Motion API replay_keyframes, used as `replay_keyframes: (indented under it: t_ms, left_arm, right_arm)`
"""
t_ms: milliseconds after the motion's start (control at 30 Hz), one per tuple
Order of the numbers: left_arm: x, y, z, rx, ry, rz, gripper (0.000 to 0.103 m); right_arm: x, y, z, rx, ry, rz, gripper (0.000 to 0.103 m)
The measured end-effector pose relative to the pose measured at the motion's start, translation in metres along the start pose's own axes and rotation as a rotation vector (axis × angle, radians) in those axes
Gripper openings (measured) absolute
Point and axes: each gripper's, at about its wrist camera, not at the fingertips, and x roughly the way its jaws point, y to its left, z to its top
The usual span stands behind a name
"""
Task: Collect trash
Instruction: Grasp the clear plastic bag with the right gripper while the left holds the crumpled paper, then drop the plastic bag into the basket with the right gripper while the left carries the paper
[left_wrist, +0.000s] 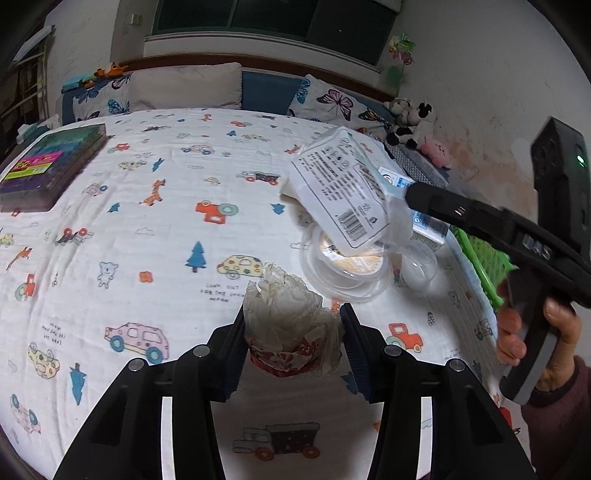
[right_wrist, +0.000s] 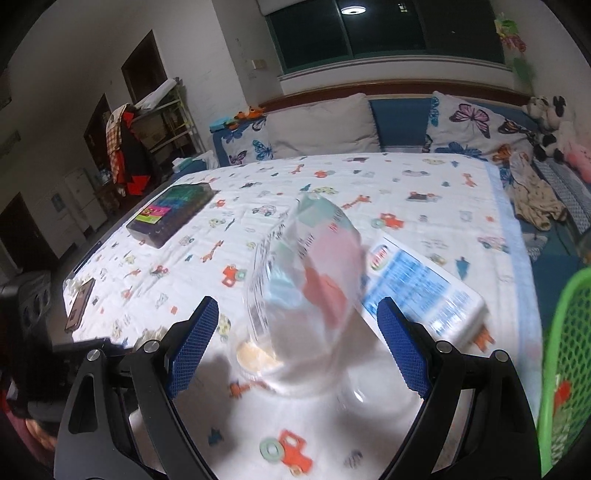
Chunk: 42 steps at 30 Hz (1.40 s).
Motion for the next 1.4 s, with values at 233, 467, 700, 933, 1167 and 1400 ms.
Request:
replay_keyframes:
  t_ms: [233,467,700,933,1167,1400]
  left_arm:
    - [-0.005,0.009,-0.001,-0.019,-0.014,-0.015,0.046]
    - [-0.006,0.017,-0.003,-0.039,-0.016,-0.026,0.047]
    - [-0.005,0.016,-0.004,-0.038,-0.016,-0.037,0.047]
    - [-0.005,0.013,-0.002,-0.036,-0.016,-0.047,0.047]
    - [-0.005,0.005,0.004,-0.017,-0.020,-0.060,0.047]
    - [-0.003,-0.019,0.014,0.032,-0.026,-0.093,0.047]
  right_arm:
    - [0.030,0.007,0.008,-0.015,0.032,-0.047,0.087]
    - [0.050,0.011,0.006,-0.042,0.059,-0.110,0.087]
    - [0.058,0.005,0.000,-0.030,0.088,-0.135,0.062]
    - [0.040,0.001,-0.002,-0.009,0.047,-0.121,0.049]
    - [0.007,-0.002,-0.002,0.012,-0.019,-0.095,0.047]
    - [-0.038,-0.024,-0.007,0.059,-0.092,-0.125,0.047]
